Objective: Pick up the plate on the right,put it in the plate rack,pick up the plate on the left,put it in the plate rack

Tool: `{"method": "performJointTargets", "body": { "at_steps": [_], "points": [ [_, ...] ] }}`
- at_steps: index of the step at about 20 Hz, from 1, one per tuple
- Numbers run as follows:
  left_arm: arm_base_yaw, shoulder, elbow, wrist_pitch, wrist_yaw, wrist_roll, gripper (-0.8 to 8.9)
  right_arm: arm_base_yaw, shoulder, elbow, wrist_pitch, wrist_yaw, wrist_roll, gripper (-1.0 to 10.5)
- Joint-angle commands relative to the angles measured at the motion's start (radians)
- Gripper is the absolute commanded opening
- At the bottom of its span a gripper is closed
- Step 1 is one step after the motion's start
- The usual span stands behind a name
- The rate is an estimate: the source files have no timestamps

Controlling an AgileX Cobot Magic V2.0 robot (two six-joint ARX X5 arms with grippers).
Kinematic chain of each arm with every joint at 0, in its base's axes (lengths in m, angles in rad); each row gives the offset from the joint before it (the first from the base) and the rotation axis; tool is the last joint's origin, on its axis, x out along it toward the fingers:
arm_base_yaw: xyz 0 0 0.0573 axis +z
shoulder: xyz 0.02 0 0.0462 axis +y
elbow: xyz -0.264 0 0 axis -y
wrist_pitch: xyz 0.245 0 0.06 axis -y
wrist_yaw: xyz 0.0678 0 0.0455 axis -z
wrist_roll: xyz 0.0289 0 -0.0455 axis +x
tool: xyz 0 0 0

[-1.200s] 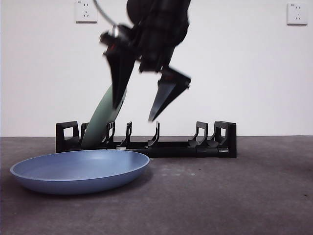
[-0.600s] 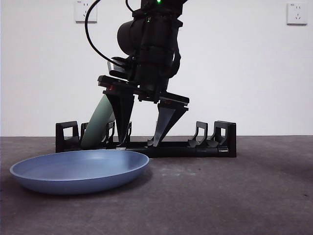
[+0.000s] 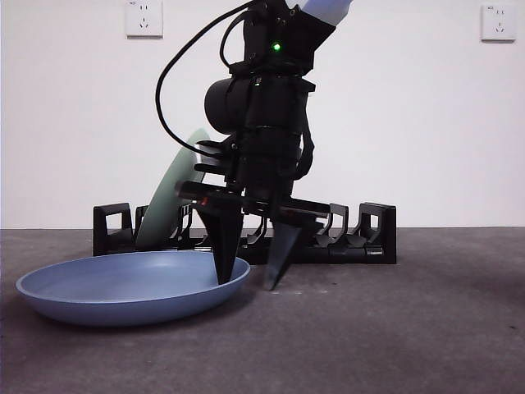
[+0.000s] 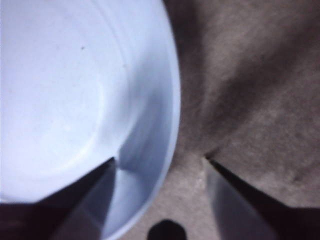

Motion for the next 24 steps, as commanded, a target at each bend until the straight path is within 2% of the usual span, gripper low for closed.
{"method": "performJointTargets", "body": {
  "at_steps": [1, 2, 7, 13, 15, 19, 24],
  "points": [
    [-0.010, 0.002, 0.002, 0.012, 0.000, 0.012, 2.61, 0.004, 0.013, -0.013, 0.016, -0.003, 0.014, 0.3],
    [-0.011, 0.004, 0.002, 0.012, 0.000, 0.012, 2.61, 0.005, 0.013, -0.013, 0.021, -0.008, 0.014, -0.2],
    [-0.045, 0.034, 0.002, 0.008, 0.002, 0.052, 2.61, -0.006, 0.000, -0.012, 0.011, -0.024, 0.032, -0.2],
    [-0.261, 0.136, 0.002, 0.006, -0.012, 0.192, 2.87, -0.069, -0.192, -0.006, -0.120, -0.029, 0.023, -0.2],
    [-0.348, 0.196, 0.002, 0.019, -0.092, 0.222, 2.87, -0.093, -0.281, -0.006, -0.171, -0.048, 0.012, -0.2],
    [-0.507, 0.345, 0.002, 0.137, -0.335, 0.294, 2.94, -0.141, -0.428, -0.006, -0.244, -0.107, 0.013, -0.2],
    [-0.616, 0.457, 0.002, 0.275, -0.523, 0.390, 2.93, -0.195, -0.513, -0.006, -0.335, -0.166, 0.013, -0.2]
  ]
}}
